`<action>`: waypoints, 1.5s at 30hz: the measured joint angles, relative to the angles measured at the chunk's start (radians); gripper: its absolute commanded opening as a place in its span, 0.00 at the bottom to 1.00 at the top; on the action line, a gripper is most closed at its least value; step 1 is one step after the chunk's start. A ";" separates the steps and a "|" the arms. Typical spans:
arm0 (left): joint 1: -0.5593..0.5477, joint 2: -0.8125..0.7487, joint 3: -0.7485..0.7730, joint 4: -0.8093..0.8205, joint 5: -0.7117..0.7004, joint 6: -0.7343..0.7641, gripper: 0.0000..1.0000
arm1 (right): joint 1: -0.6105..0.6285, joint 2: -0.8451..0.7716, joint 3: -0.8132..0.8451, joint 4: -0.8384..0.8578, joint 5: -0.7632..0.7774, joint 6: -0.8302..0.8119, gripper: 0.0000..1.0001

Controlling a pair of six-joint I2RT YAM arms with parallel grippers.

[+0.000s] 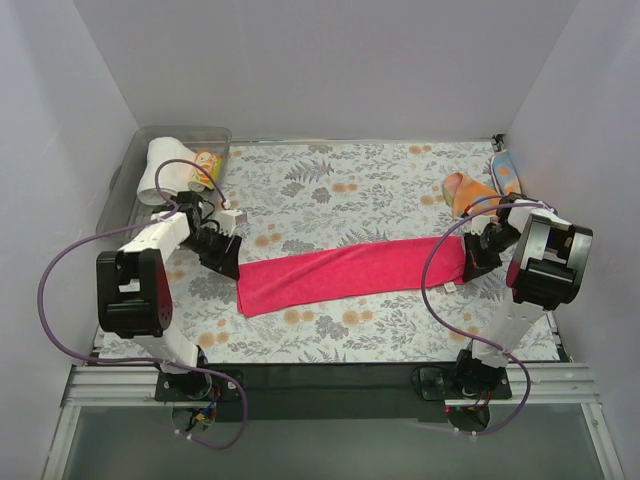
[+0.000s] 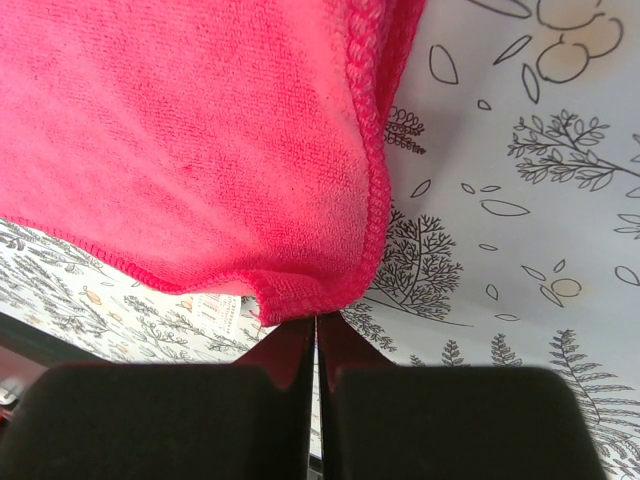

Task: Roll the towels
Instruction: Fold the towel

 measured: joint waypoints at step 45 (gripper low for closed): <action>0.000 0.077 -0.062 0.151 0.023 -0.175 0.09 | -0.006 0.009 0.010 -0.002 0.004 -0.001 0.01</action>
